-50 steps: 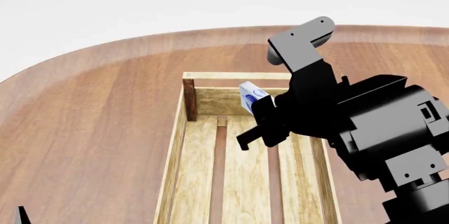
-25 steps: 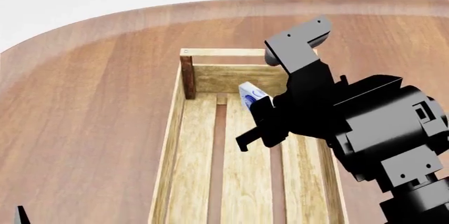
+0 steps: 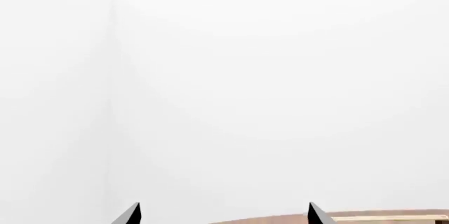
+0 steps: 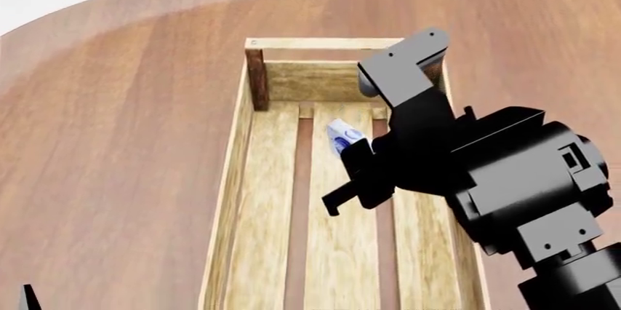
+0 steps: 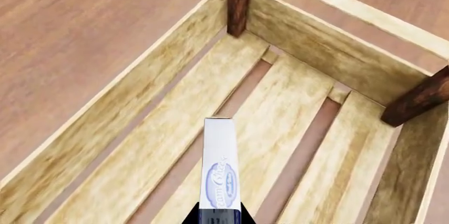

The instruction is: Pick up the cream cheese and put it in the tray.

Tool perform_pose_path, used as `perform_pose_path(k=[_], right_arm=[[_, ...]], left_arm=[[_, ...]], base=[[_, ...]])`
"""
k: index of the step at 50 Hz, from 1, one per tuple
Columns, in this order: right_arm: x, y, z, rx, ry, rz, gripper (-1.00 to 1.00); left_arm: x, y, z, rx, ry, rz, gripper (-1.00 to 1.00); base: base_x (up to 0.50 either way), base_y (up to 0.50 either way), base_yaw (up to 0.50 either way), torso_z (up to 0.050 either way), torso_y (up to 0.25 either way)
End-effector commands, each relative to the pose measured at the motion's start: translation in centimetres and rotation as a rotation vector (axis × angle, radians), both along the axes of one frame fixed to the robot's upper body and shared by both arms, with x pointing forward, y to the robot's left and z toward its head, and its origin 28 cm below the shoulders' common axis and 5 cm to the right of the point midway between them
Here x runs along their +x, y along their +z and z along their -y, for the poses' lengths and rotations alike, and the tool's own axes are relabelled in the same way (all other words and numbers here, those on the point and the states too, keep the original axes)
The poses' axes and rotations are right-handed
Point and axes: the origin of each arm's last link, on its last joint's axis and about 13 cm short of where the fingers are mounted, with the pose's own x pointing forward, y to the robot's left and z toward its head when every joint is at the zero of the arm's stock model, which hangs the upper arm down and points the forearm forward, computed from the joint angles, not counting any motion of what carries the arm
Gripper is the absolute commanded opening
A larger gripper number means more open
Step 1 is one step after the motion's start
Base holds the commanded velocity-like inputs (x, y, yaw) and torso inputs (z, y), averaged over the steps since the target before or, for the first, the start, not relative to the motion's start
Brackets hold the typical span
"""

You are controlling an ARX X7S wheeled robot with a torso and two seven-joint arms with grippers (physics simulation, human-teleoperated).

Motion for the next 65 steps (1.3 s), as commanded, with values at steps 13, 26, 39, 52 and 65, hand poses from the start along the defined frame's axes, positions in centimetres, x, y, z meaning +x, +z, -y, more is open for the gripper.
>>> perform_pose_path(k=[13, 26, 39, 52, 65], right_arm=[[0.13, 0.05, -0.49, -0.012, 0.026, 0.017, -1.0], [0.15, 0.1, -0.64, -0.015, 0.031, 0.018, -1.0], [0.19, 0.14, -0.7, -0.016, 0.028, 0.021, -1.0], [0.08, 0.22, -0.72, -0.017, 0.029, 0.023, -1.0], [0.17, 0.09, -0.69, -0.024, 0.025, 0.022, -1.0]], left_arm=[[-0.03, 0.03, -0.04, -0.001, 0.006, 0.0, 1.0], [-0.01, 0.1, -0.05, -0.003, 0.005, 0.002, 1.0], [0.01, 0.01, -0.09, -0.003, 0.006, 0.002, 1.0], [-0.08, 0.01, -0.06, -0.002, 0.003, 0.002, 1.0], [-0.07, -0.01, -0.1, -0.003, 0.003, 0.004, 1.0]], base=[[0.0, 0.0, 0.0, 0.0, -0.084], [0.0, 0.0, 0.0, 0.0, -0.085], [0.0, 0.0, 0.0, 0.0, -0.085], [0.0, 0.0, 0.0, 0.0, -0.085], [0.0, 0.0, 0.0, 0.0, -0.085]])
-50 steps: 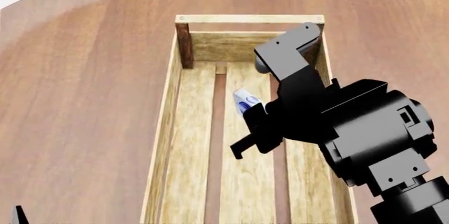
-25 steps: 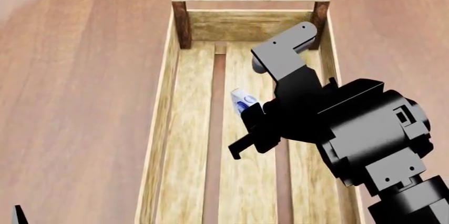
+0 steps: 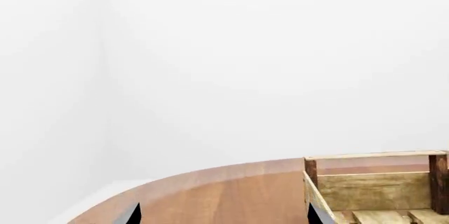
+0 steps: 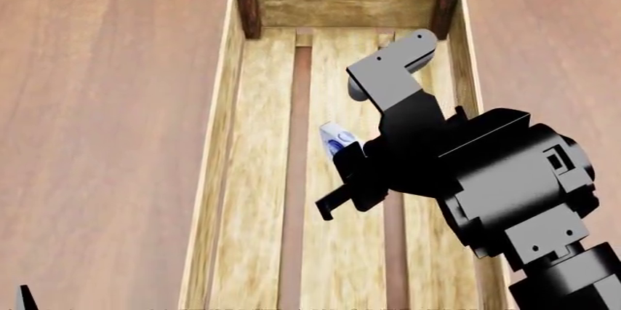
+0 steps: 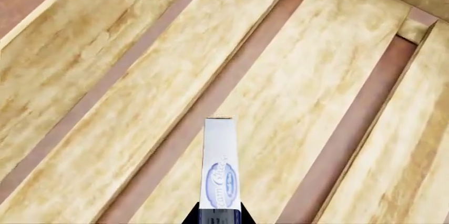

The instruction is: Pick up the cream cheese and put it in the tray.

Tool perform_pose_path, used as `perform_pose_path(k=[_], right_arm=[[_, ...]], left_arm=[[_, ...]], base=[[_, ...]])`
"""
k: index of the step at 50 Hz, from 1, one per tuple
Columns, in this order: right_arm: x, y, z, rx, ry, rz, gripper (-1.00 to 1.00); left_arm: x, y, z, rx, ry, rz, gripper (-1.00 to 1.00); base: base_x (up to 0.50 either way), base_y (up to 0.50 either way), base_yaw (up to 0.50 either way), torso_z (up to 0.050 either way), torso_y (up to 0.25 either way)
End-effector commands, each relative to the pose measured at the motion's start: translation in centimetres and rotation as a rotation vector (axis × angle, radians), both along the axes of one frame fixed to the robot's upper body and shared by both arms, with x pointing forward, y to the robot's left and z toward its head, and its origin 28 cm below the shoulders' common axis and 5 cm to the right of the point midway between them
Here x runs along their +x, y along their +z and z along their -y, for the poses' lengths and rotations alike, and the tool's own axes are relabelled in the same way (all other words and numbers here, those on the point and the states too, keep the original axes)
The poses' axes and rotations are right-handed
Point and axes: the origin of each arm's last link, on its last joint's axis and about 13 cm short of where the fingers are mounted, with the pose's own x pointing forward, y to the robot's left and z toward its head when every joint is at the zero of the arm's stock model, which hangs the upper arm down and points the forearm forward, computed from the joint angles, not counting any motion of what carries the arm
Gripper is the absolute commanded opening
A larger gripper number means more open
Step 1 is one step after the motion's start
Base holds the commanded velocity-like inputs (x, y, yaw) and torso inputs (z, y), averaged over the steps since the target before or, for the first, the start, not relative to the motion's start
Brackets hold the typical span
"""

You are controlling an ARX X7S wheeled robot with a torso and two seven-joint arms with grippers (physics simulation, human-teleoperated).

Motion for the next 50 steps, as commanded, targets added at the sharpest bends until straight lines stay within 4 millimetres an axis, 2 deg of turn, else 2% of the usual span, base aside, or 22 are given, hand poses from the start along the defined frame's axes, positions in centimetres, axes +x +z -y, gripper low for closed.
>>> perform_pose_path(k=[1, 39, 40, 50], right_arm=[[0.08, 0.33, -0.07, 0.002, 0.006, 0.012, -1.0], [0.36, -0.15, -0.29, -0.033, 0.007, 0.017, -1.0], [0.38, -0.18, -0.31, -0.048, -0.001, 0.025, 1.0], [0.17, -0.03, -0.43, -0.084, -0.005, 0.044, 1.0]], left_arm=[[0.0, -0.02, -0.02, 0.0, -0.001, 0.0, 1.0], [-0.02, 0.07, -0.03, -0.017, -0.017, -0.002, 1.0], [-0.01, 0.06, -0.03, -0.015, -0.017, -0.001, 1.0], [-0.11, 0.13, -0.01, -0.015, -0.022, 0.002, 1.0]], base=[[0.0, 0.0, 0.0, 0.0, -0.082], [0.0, 0.0, 0.0, 0.0, -0.076], [0.0, 0.0, 0.0, 0.0, 0.0], [0.0, 0.0, 0.0, 0.0, 0.0]])
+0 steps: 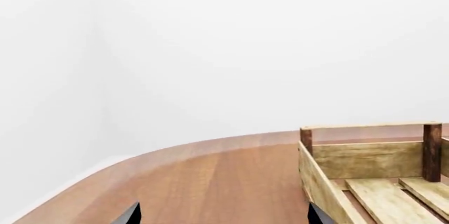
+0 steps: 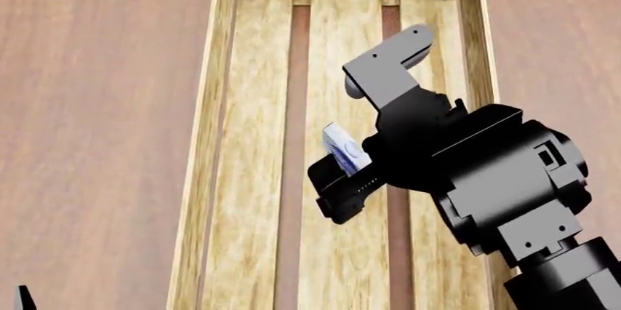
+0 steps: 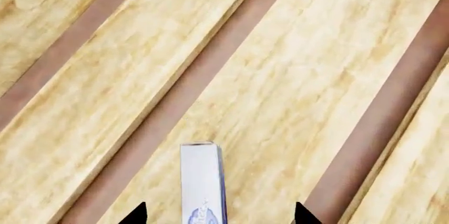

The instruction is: Pick up the cream cheese and put it in the tray.

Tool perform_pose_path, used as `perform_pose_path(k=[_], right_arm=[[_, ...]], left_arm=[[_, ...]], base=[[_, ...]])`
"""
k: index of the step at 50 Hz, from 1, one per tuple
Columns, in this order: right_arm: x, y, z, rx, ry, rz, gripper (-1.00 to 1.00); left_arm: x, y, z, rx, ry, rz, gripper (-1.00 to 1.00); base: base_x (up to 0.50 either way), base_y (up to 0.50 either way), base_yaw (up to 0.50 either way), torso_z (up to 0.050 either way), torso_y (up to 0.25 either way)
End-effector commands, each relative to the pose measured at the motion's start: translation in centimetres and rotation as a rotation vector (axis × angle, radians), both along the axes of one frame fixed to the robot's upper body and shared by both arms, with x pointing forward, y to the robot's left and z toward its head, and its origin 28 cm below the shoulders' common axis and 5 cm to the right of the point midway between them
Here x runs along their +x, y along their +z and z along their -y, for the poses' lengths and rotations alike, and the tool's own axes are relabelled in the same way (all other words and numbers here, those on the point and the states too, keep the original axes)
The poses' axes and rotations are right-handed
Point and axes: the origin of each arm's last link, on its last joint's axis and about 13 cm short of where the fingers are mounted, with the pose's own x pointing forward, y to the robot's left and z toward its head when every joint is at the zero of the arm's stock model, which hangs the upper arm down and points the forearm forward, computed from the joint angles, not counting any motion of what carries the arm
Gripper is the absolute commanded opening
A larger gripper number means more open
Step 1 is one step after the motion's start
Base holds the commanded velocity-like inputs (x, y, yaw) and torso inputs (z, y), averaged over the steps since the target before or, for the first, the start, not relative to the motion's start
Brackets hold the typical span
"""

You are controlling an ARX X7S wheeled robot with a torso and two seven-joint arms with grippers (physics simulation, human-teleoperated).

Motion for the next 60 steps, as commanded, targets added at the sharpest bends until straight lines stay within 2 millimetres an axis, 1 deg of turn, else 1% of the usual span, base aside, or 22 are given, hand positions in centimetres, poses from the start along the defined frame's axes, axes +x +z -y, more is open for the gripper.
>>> perform_pose_path(k=[1, 13, 21, 38, 39, 50, 55, 60], right_arm=[[-0.1, -0.2, -0.2, -0.048, -0.004, 0.02, 1.0], [-0.1, -0.3, -0.1, -0.061, -0.01, 0.019, 1.0], [-0.7, 0.0, -0.2, -0.082, 0.007, 0.035, 1.0], [-3.8, 2.3, -0.3, -0.187, 0.051, 0.134, 1.0], [-4.1, 2.6, -0.1, -0.19, 0.049, 0.143, 1.0], [-5.6, 3.7, 0.7, -0.213, 0.041, 0.188, 1.0], [-6.0, 4.1, 1.2, -0.213, 0.023, 0.197, 1.0], [-7.1, 4.8, 1.8, -0.206, 0.023, 0.229, 1.0]], left_arm=[[-0.1, 0.0, 0.0, -0.002, -0.007, 0.001, 1.0], [0.0, 0.0, 0.0, -0.001, -0.009, -0.002, 1.0], [0.0, -0.1, 0.0, 0.002, -0.008, -0.004, 1.0], [0.0, -0.1, 0.0, 0.004, -0.011, -0.004, 1.0], [0.0, -0.1, 0.0, 0.004, -0.011, -0.004, 1.0], [0.1, -0.1, 0.1, 0.006, -0.01, -0.007, 1.0], [0.1, -0.1, 0.1, 0.005, -0.012, -0.009, 1.0], [0.1, -0.2, 0.1, 0.006, -0.009, -0.009, 1.0]], base=[[0.0, 0.0, 0.0, 0.0, 0.0], [0.0, 0.0, 0.0, 0.0, 0.0], [0.0, 0.0, 0.0, 0.0, 0.0], [0.0, 0.0, 0.0, 0.0, 0.0], [0.0, 0.0, 0.0, 0.0, 0.0], [0.0, 0.0, 0.0, 0.0, 0.0], [0.0, 0.0, 0.0, 0.0, 0.0], [0.0, 0.0, 0.0, 0.0, 0.0]])
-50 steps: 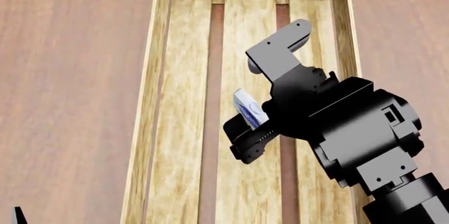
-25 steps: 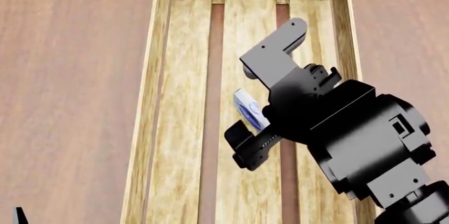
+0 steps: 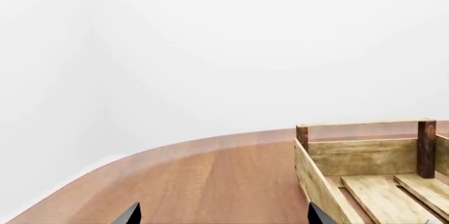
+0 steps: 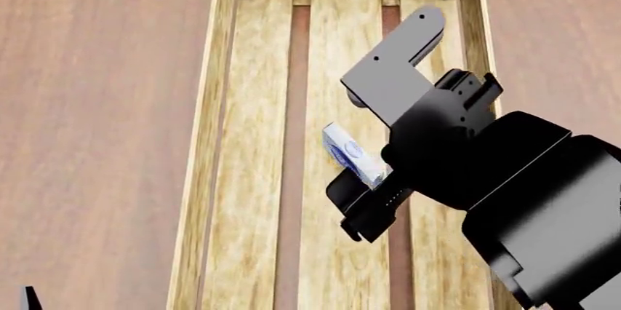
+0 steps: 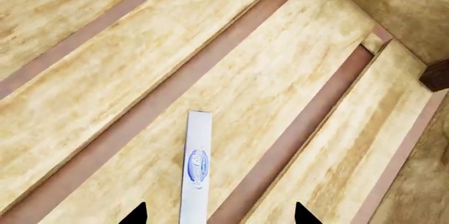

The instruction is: Pick up the cream cheese and put it in the tray.

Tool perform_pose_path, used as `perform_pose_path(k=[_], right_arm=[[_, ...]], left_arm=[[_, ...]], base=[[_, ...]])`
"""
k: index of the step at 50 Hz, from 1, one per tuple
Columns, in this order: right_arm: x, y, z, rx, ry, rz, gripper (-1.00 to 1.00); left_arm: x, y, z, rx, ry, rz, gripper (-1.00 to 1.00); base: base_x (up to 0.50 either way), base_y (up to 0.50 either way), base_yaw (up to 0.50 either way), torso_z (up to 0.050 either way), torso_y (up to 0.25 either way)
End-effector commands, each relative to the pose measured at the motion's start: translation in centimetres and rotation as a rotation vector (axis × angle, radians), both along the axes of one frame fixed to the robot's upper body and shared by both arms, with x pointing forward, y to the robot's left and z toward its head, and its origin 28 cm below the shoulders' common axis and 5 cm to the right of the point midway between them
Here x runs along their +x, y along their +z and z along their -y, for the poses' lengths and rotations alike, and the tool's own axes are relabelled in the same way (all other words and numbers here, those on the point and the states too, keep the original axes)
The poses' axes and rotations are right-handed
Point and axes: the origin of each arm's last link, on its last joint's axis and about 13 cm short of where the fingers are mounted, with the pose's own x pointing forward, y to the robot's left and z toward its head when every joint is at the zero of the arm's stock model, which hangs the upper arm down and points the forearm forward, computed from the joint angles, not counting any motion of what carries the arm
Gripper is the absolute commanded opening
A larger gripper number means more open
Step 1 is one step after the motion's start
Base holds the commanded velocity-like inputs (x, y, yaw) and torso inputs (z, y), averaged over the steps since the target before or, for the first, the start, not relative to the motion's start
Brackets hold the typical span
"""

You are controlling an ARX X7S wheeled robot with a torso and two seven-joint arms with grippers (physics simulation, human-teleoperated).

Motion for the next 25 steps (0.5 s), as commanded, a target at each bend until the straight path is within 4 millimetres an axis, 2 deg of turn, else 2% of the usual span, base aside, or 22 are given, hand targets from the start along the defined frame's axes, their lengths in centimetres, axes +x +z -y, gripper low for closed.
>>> perform_pose_path(k=[1, 10, 25], right_arm=[[-2.0, 1.3, 1.1, -0.002, -0.004, 0.059, 1.0], [-3.6, 2.2, 3.0, 0.048, -0.048, 0.11, 1.0], [-5.7, 2.3, 5.6, 0.154, -0.11, 0.184, 1.0]], left_arm=[[0.1, 0.0, 0.0, 0.0, 0.0, -0.002, 1.0], [0.1, -0.2, 0.0, 0.001, 0.001, -0.005, 1.0], [0.2, -0.3, 0.1, 0.002, 0.0, -0.015, 1.0]], base=[[0.0, 0.0, 0.0, 0.0, 0.0], [0.0, 0.0, 0.0, 0.0, 0.0], [0.0, 0.0, 0.0, 0.0, 0.0]])
